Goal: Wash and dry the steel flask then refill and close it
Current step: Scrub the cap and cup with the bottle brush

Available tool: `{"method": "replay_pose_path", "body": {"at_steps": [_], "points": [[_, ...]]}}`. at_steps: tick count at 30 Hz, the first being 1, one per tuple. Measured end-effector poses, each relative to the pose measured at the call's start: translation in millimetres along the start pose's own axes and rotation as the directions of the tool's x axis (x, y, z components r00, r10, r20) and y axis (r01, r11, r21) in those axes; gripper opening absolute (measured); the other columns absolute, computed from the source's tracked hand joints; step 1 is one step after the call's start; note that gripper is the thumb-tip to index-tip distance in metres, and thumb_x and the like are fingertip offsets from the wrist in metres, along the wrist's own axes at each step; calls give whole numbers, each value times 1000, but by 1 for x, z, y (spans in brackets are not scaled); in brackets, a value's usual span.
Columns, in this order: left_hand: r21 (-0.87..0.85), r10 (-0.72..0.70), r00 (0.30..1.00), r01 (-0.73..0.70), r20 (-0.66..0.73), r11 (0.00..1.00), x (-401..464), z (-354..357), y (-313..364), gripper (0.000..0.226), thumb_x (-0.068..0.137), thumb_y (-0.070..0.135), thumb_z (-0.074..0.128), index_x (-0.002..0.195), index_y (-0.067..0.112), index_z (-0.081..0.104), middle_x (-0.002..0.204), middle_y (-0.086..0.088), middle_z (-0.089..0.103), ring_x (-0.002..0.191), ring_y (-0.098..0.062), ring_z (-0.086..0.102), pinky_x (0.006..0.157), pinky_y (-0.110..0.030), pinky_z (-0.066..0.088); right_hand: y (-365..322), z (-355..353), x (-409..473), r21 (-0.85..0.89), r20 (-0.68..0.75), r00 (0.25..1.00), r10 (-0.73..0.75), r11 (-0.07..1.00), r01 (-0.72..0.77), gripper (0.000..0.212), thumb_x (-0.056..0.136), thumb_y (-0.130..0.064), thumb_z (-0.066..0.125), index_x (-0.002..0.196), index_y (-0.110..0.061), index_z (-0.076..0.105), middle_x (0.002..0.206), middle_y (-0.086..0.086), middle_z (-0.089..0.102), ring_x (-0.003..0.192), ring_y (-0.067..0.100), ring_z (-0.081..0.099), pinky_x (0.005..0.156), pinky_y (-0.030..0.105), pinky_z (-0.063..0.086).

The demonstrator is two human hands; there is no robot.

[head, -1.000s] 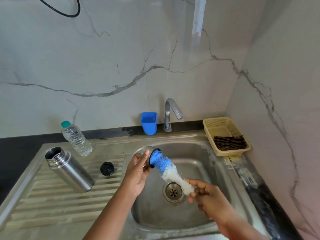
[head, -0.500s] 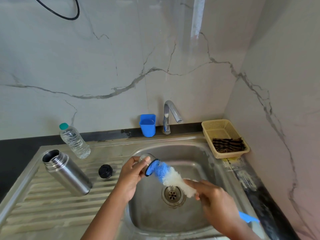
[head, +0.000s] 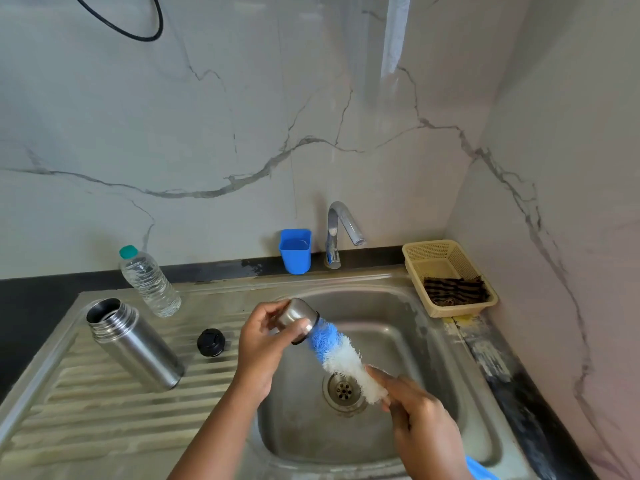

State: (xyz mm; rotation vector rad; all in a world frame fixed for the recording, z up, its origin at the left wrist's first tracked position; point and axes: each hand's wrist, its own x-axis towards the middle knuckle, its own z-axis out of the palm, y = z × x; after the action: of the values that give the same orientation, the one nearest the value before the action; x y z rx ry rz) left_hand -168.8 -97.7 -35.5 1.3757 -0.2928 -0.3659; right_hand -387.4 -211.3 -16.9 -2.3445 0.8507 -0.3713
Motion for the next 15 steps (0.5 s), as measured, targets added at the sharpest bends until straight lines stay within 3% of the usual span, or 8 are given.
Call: {"method": "replay_pose_path", "body": {"at_steps": [3, 7, 11, 12, 15], "points": [[-250, -123, 989, 100, -79, 963, -2, 1, 0, 88, 36, 45, 99, 112, 19, 64, 85, 2, 72, 80, -13, 68, 80, -33, 55, 1, -3, 3, 17, 3, 1000, -21, 1000, 20, 79, 87, -5, 57, 120, -75, 40, 97, -25, 57, 84, 3, 59, 63, 20, 51], [-352, -141, 984, 93, -112, 931, -7, 3, -4, 83, 48, 36, 94, 119, 22, 55, 72, 5, 68, 65, -9, 64, 76, -33, 53, 10, 1, -1, 82, -1, 1000, -28, 996, 28, 75, 88, -5, 59, 116, -73, 48, 94, -23, 60, 85, -2, 62, 66, 22, 53], [-436, -169, 977, 97, -130, 895, -12, 3, -11, 89, 45, 36, 98, 120, 28, 52, 77, 0, 69, 66, -11, 65, 70, -29, 57, 21, 7, -9, 185, 27, 999, -23, 983, 18, 72, 89, -1, 59, 115, -68, 55, 91, -18, 67, 88, 3, 66, 76, 18, 52], [-447, -173, 974, 92, -144, 890, -12, 4, -12, 81, 51, 33, 96, 119, 28, 52, 80, -1, 68, 67, -10, 65, 71, -29, 57, 22, 7, -11, 219, 21, 1000, -22, 976, 17, 69, 89, -1, 60, 114, -66, 58, 90, -17, 68, 88, 4, 67, 77, 14, 51], [-445, -173, 964, 67, -201, 893, -6, 0, -12, 64, 63, 25, 85, 118, 26, 51, 87, -1, 62, 72, -9, 64, 86, -36, 54, 30, 5, -14, 313, -14, 999, 36, 949, -30, 66, 87, 2, 63, 109, -59, 66, 82, -19, 68, 77, 0, 65, 71, 5, 44]]}}
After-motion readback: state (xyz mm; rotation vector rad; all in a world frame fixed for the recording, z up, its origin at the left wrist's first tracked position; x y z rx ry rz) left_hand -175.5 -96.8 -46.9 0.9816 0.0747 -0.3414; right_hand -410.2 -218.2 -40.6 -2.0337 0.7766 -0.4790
